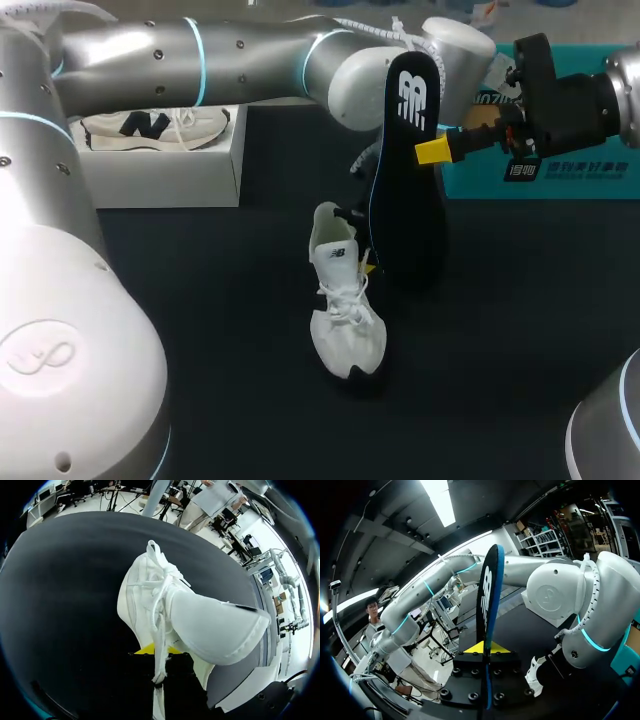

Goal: Take the shoe out of the shoebox, open the shoe tongue, remove and reinsert the insole, then place the shoe into the shoebox

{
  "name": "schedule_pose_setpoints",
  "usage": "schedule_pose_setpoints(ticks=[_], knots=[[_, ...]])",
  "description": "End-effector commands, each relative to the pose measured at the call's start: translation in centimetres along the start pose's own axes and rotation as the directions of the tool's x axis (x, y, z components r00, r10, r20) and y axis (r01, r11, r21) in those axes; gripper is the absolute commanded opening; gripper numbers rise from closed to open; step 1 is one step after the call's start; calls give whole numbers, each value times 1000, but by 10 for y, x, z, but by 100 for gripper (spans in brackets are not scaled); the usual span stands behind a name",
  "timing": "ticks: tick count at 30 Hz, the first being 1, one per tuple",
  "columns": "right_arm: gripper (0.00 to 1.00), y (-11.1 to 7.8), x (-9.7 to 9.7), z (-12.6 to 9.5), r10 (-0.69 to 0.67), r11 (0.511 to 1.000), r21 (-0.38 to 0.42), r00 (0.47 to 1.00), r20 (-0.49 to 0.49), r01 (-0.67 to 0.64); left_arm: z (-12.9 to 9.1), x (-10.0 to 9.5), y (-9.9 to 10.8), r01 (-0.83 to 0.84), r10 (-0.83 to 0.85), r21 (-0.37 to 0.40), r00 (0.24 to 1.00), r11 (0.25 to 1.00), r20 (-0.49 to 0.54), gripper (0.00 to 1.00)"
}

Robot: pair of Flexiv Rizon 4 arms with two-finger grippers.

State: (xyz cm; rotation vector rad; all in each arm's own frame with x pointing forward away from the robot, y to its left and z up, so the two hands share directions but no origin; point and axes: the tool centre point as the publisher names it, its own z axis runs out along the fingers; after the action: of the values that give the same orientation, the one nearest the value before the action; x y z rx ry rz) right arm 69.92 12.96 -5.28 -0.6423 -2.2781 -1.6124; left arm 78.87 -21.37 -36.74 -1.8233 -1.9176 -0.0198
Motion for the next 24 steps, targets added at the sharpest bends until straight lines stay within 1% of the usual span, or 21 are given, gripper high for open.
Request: schedule_pose_setpoints(ticks=[1, 2, 3, 5, 6, 11, 12, 18, 22, 24], knots=[[0, 0, -1, 2, 1, 1000, 2, 1000, 2, -1, 1, -7, 3, -17, 17, 25, 1000, 1000, -25, 49], [0, 0, -1, 2, 1, 1000, 2, 1000, 2, -1, 1, -6, 1, -21, 22, 31, 1000, 999, -18, 94], [0, 0, -1, 2, 1, 1000, 2, 1000, 2, -1, -1, -5, -1, -41, 42, 43, 999, 998, -11, 100], [0, 0, -1, 2, 1, 1000, 2, 1000, 2, -1, -7, -5, -3, -48, 47, 58, 999, 997, 9, 100], [0, 0, -1, 2, 1, 1000, 2, 1000, 2, -1, -11, -5, -6, -55, 55, 52, 998, 997, 18, 100], [0, 0, -1, 2, 1, 1000, 2, 1000, 2, -1, -37, 1, -14, -38, 28, 72, 990, 997, 136, 100], [0, 0, -1, 2, 1, 1000, 2, 1000, 2, -1, -45, 4, -16, -45, 30, 83, 984, 996, 173, 100], [0, 0, -1, 2, 1, 1000, 2, 1000, 2, -1, -86, 13, -23, -55, 24, 84, 942, 995, 334, 100], [0, 0, -1, 2, 1, 1000, 2, 1000, 2, -1, -123, 27, -32, -134, 72, 101, 881, 986, 467, 100], [0, 0, -1, 2, 1, 1000, 2, 1000, 2, -1, -139, 34, -39, -131, 72, 80, 854, 988, 516, 100]])
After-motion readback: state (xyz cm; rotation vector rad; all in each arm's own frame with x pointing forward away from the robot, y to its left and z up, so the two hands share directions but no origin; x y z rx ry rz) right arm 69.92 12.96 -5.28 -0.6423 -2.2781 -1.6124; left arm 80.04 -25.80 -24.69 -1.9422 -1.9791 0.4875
